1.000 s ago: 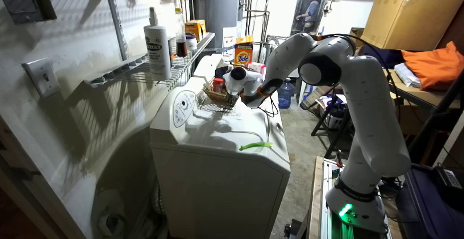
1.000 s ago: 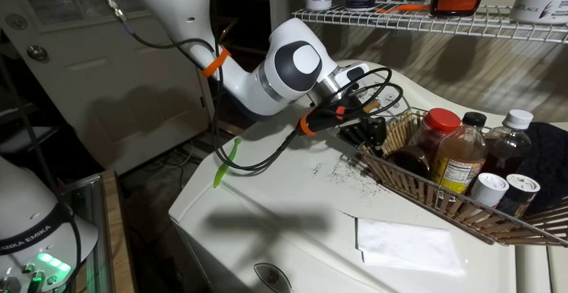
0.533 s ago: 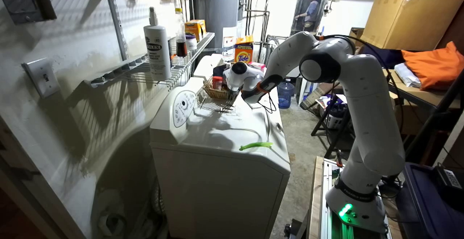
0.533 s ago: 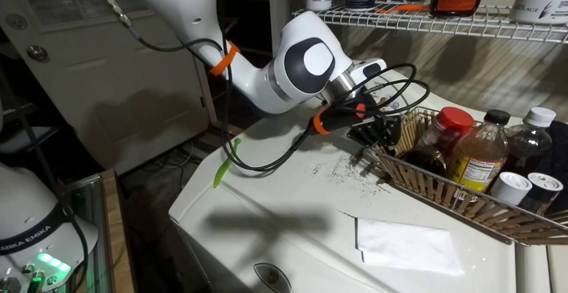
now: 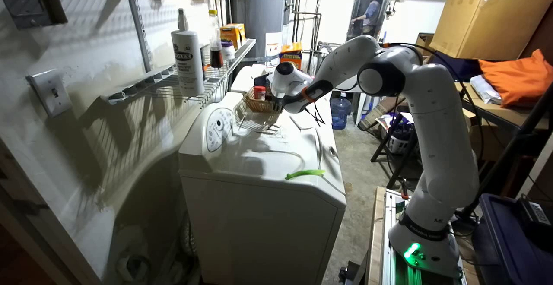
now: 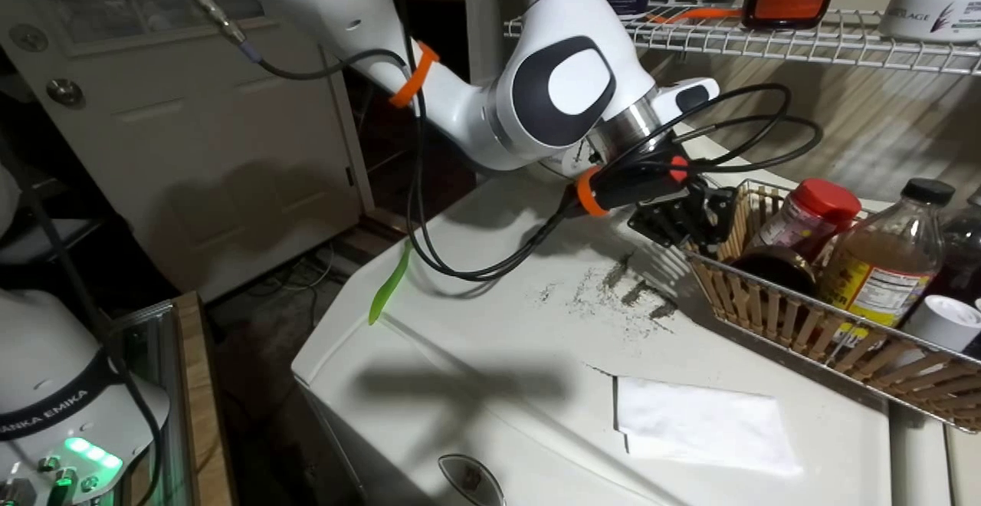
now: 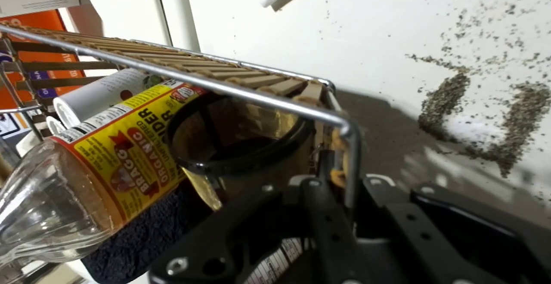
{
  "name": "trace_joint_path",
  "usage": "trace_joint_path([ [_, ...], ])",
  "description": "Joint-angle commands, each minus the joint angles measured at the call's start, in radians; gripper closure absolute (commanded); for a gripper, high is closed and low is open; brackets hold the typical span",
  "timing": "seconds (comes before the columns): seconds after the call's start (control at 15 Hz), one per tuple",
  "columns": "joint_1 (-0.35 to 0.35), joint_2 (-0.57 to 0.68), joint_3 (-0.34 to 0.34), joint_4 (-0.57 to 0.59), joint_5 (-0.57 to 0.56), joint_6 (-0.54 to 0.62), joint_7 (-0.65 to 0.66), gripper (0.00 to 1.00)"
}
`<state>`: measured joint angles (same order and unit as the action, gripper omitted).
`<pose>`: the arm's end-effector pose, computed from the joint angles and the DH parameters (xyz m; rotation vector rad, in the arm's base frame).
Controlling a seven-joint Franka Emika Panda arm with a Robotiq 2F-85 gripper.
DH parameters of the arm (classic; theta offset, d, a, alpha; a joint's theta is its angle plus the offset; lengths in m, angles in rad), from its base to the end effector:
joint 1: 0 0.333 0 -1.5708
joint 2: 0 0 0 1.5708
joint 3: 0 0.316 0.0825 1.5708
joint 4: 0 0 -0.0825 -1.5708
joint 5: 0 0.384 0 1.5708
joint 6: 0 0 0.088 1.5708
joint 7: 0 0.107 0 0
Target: Move the basket to the right washing machine
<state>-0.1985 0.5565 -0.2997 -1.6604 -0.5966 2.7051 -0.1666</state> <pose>0.6539 -0.2959 0.3457 2.4599 0.2942 0.3481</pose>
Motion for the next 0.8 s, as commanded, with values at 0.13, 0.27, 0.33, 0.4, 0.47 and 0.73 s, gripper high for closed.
trace_joint_path([
  [0.13,-0.068,0.076,0.016,0.217,0.067,-0.002,-0.139,0.98],
  [0.27,-0.086,0.116,0.019,0.266,0.086,0.012,-0.175,0.98],
  [0.33,-0.087,0.142,0.008,0.297,0.079,0.023,-0.179,0.98],
  [0.4,-0.101,0.156,0.02,0.317,0.096,0.015,-0.199,0.98],
  [0.47,-0.107,0.178,0.018,0.346,0.099,0.014,-0.206,0.98],
  [0.73,-0.14,0.244,0.027,0.439,0.136,0.01,-0.241,0.98],
])
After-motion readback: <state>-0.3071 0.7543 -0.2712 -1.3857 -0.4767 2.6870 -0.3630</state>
